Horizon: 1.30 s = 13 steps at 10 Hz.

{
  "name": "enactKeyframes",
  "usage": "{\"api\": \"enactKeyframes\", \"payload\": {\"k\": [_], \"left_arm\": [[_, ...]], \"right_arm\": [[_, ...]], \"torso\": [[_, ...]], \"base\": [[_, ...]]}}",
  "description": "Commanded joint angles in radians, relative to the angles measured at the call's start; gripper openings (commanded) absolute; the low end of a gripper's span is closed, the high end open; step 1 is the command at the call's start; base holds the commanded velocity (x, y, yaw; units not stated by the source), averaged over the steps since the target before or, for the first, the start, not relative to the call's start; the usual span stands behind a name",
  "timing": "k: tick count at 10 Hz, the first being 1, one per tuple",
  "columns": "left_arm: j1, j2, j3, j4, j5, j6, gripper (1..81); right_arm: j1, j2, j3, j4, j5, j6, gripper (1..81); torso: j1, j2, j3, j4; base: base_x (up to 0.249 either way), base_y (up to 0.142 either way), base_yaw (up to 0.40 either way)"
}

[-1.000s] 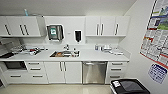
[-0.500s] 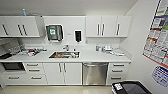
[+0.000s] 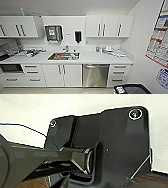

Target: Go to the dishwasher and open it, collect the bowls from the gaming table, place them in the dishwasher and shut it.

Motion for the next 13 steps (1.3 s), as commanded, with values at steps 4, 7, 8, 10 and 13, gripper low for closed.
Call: {"api": "enactKeyframes", "payload": {"k": [4, 7, 8, 10, 13], "left_arm": [[-0.042, -0.025, 0.01, 0.001, 0.027, 0.002, 81.1], [-0.041, -0.022, 0.01, 0.003, 0.025, 0.002, 81.1], [-0.041, -0.022, 0.01, 0.001, 0.025, 0.002, 81.1], [-0.041, -0.02, 0.01, 0.001, 0.025, 0.002, 81.1], [-0.041, -0.019, 0.01, 0.001, 0.025, 0.002, 81.1]], "right_arm": [[0.042, -0.018, 0.014, 0.0, -0.045, -0.002, 81.1], [0.039, -0.024, 0.012, 0.002, -0.045, -0.002, 81.1], [0.041, -0.024, 0.003, 0.003, -0.045, -0.002, 81.1], [0.042, -0.026, 0.003, 0.005, -0.047, -0.002, 81.1], [0.044, -0.024, 0.003, 0.002, -0.047, -0.002, 81.1]], "torso": [[0.0, 0.0, 0.0, 0.0], [0.0, 0.0, 0.0, 0.0], [0.0, 0.0, 0.0, 0.0], [0.0, 0.0, 0.0, 0.0], [0.0, 0.0, 0.0, 0.0]], "base": [[0.116, 0.0, 0.0], [0.116, 0.0, 0.0], [0.116, 0.0, 0.0], [0.116, 0.0, 0.0], [0.116, 0.0, 0.0]]}}
